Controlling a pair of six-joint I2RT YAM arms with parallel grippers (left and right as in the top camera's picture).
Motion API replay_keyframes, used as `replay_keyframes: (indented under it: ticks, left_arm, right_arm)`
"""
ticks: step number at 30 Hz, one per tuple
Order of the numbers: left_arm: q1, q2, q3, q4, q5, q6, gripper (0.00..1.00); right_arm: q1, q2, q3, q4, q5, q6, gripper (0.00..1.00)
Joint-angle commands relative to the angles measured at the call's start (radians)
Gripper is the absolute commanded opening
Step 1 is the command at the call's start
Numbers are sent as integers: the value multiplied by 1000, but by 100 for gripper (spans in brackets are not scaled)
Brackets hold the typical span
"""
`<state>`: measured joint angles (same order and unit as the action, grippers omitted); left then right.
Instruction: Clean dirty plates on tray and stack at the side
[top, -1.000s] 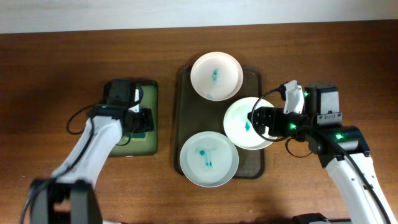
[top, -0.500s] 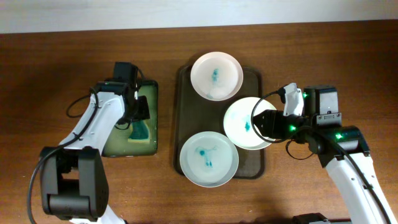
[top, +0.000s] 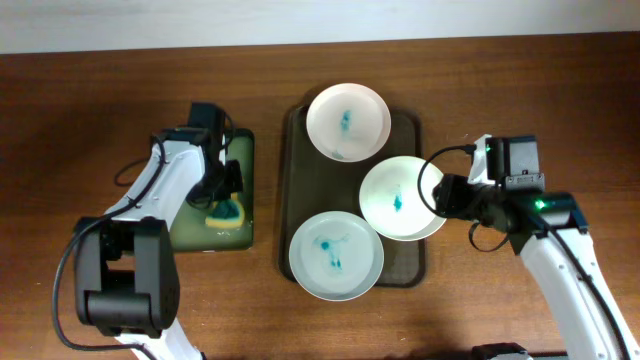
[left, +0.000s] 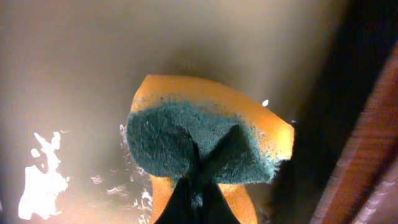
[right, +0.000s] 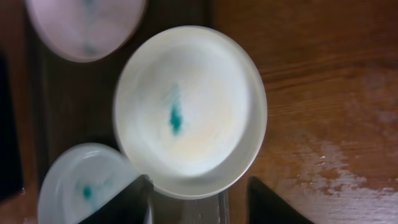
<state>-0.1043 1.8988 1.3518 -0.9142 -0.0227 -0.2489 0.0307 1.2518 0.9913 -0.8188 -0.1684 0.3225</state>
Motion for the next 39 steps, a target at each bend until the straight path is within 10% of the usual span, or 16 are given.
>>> replay_keyframes:
  ticks: [1,10,14,27,31,34,39]
  left_arm:
    - [-21,-77,150,-61,31,51,0]
    - [-273,-76,235,79,190,63,0]
    - [-358,-28,235,185,306,-9,0]
    - [-620,386,315,480,460,-176,0]
    - [-605,409,375,241,-61,-148,0]
    - [-600,409,434,173,-158,-116,0]
    - [-642,447,435,315,474,-116,0]
  right_arm:
    - [-71,112,15,33,-94,-88,40]
    - [-116,413,15,181,-5,-110,36]
    - [-116,484,15,224,-6,-108,4]
    - [-85,449,18,105,-3,-109,4]
    - [-70,449,18,104,-3,-108,4]
    - [-70,449,18,105,-3,-109,4]
    - [-70,449,18,112,-3,-108,4]
